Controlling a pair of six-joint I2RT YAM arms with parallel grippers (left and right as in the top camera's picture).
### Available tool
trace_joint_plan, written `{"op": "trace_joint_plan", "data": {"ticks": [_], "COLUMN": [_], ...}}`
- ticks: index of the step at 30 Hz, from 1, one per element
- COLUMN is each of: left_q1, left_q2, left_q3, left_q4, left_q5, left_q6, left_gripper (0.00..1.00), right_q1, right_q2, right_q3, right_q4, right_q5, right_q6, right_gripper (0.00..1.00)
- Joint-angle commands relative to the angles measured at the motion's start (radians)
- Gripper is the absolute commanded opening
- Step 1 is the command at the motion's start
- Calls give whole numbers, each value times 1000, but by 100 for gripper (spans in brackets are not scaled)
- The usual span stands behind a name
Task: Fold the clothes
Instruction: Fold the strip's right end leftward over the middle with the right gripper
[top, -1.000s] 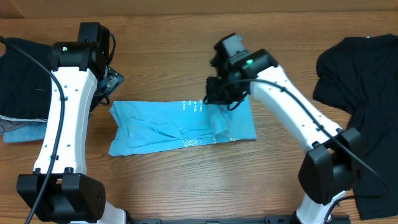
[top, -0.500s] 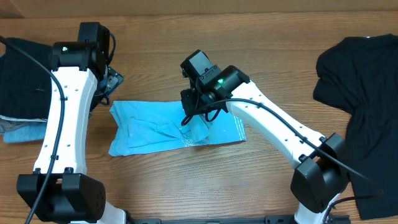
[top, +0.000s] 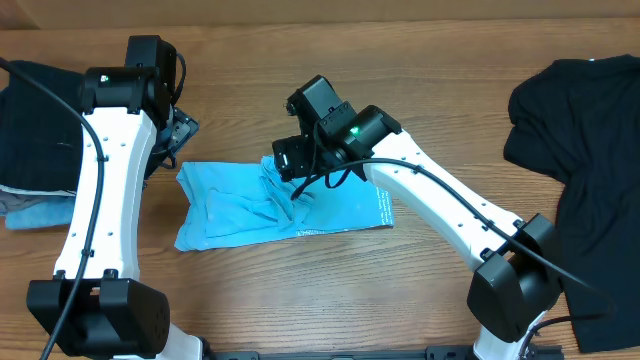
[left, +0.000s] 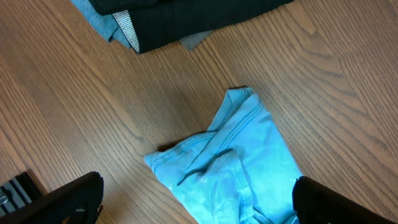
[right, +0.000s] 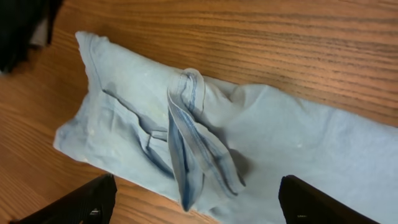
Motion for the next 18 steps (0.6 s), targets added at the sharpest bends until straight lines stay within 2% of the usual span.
{"op": "trace_joint_plan", "data": {"ticks": [1,4,6,7,8,9,10,13,18], "left_q1": [0,0,0,0,0,0,0,0,0], "left_q2": [5,5,5,5,5,5,5,5,5], "left_q3": [10,10,10,10,10,10,10,10,10], "left_q4": [1,1,1,1,1,1,1,1,1], "left_q5": [-20,-20,-21,-20,-21,-21,-21,-21,-21], "left_q6": [22,21,22,22,22,22,22,21,22], "left_gripper": [100,100,100,100,100,100,100,100,100], "right_q1": [-32,-79,-116,-128,-134,-135,-134,-108,-58], "right_q2": [-31,-31,-31,-31,-31,-31,-31,-31,-31], "right_q3": [18,18,18,14,3,-10,-42,-143,-327], "right_q4": [-30,-99,-151,-169,-177,-177,-166,-81,154], "right_q5": [21,87,91,80,70,57,36,-23,-82], "right_q6": [-37,29,39,48,60,60,60,60,60], "right_gripper": [87,82,57,35,18,7,4,4,4]}}
